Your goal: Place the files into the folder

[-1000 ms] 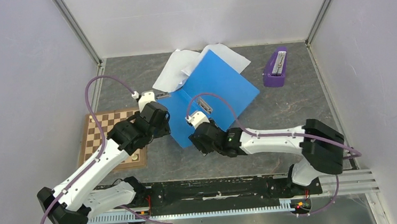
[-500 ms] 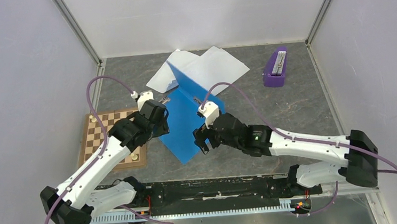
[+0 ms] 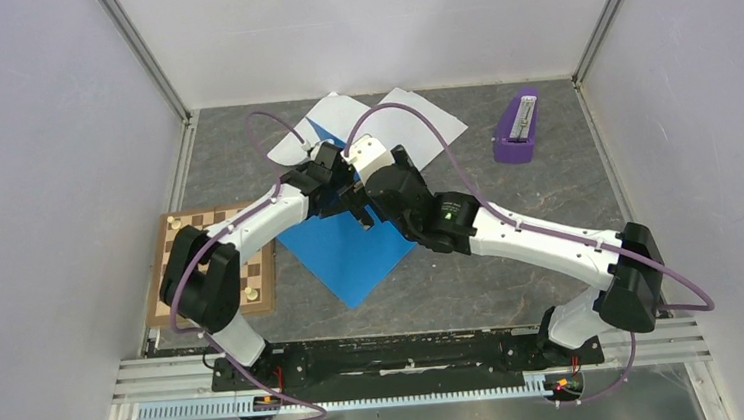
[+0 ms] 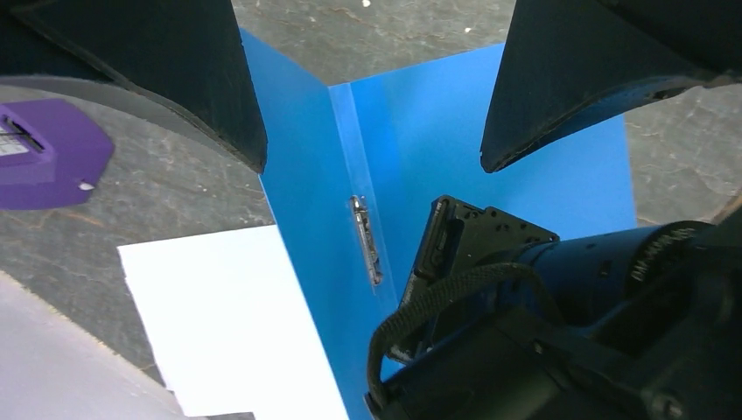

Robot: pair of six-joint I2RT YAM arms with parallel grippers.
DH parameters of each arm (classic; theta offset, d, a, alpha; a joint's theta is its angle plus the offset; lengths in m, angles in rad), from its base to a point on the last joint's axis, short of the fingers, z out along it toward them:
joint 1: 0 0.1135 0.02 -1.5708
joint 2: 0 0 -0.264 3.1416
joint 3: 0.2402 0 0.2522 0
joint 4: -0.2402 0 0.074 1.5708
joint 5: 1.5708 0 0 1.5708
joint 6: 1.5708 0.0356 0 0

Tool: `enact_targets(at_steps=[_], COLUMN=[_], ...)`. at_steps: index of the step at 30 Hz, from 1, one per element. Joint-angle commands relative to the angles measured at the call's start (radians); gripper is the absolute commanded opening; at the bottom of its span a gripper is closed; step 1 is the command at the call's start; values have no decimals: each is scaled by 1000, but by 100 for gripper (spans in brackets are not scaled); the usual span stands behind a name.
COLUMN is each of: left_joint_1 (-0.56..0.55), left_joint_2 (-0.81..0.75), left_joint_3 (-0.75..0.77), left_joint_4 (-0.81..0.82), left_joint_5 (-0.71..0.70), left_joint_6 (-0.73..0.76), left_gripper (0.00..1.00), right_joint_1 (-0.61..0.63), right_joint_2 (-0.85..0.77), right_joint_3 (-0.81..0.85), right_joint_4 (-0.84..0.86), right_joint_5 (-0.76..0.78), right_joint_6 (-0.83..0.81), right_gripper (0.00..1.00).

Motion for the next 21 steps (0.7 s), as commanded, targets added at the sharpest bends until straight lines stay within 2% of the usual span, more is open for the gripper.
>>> enact_targets(at_steps=[1, 9, 13, 17, 21], left_joint_1=[3, 3, 3, 3, 3], left_joint_2=[-33, -64, -65, -76, -96], left_joint_3=[62, 38, 39, 43, 33], left_joint_4=[60, 43, 44, 37, 25], left_joint_5=[7, 1, 9, 11, 8], left_joint_6=[7, 2, 2, 6, 17], left_gripper=[61, 61, 61, 60, 61], right_joint_1=[-26, -81, -112, -140, -168], right_joint_2=[-55, -36, -7, 37, 40], right_joint_3=[20, 39, 53, 64, 52], right_joint_4=[23, 2, -31, -75, -94], right_joint_5=[20, -20, -126, -208, -223], right_joint_6=[-94, -129, -125, -104, -68], right_gripper=[97, 98, 97, 86, 73])
